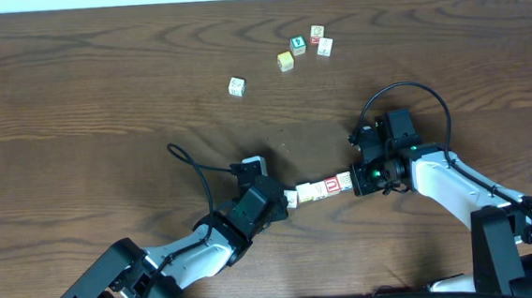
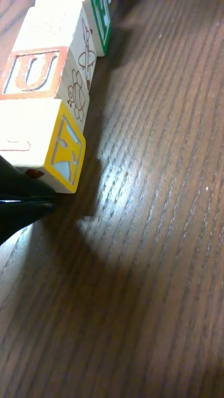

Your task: Lift 5 blocks

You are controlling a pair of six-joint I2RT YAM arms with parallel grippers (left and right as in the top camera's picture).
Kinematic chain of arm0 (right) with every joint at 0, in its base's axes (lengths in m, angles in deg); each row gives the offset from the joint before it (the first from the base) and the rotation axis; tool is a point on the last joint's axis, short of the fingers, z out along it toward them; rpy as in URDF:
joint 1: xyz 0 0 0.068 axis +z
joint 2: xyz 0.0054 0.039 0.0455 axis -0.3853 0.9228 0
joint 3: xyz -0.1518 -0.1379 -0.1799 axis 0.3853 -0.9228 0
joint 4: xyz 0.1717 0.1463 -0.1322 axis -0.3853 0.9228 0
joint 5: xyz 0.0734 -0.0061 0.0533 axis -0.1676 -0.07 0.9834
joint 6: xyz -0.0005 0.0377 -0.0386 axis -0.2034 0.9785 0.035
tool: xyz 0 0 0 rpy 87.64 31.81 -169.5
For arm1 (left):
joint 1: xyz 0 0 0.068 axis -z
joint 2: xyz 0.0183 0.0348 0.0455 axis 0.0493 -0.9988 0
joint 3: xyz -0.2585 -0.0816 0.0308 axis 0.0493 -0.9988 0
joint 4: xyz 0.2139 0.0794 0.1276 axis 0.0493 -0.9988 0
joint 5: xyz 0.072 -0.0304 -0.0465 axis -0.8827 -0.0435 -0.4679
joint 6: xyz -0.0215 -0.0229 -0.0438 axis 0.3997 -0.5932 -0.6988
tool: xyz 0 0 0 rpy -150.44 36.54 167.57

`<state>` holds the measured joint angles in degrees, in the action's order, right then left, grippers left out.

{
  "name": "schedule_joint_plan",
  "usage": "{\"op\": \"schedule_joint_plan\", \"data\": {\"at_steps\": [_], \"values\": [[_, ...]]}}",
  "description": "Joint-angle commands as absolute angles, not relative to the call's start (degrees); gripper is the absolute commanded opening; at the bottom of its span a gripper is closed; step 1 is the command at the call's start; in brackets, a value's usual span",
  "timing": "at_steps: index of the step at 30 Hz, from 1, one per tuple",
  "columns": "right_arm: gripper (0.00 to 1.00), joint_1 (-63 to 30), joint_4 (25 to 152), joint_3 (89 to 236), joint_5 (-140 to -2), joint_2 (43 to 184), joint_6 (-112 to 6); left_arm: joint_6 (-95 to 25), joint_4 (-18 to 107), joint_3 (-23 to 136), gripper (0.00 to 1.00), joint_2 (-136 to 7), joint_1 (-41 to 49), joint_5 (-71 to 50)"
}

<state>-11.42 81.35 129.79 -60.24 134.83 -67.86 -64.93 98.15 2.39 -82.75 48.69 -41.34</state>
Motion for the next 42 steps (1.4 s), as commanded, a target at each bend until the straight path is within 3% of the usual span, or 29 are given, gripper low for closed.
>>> {"op": "schedule_joint_plan", "data": {"at_steps": [1, 15, 23, 29, 35, 42], "values": [[0.01, -9.39, 81.35, 130.56, -58.93, 135.22, -66.11, -65.58, 96.93, 1.53, 0.07, -83.64, 48.38, -43.31], [0.01, -8.97, 81.57, 130.56, -61.49, 135.22, -62.85, -66.35, 96.01, 1.53, 0.08, -83.64, 48.36, -43.72], [0.01, -8.95, 82.03, 130.56, -62.97, 135.22, -62.46, -64.14, 90.63, 1.53, 0.08, -82.62, 47.25, -48.53], [0.01, -9.19, 82.03, 130.58, -62.95, 135.20, -62.46, -63.66, 79.88, 1.53, 0.07, -74.92, 45.13, -50.43], [0.01, -9.17, 81.99, 130.78, -62.97, 135.20, -62.24, -59.09, 74.22, 1.53, 0.07, -65.00, 49.70, -40.95], [0.01, -9.17, 82.03, 130.91, -62.95, 135.20, -62.22, -60.40, 74.68, 1.53, 0.07, -64.63, 56.06, -38.35]]}}
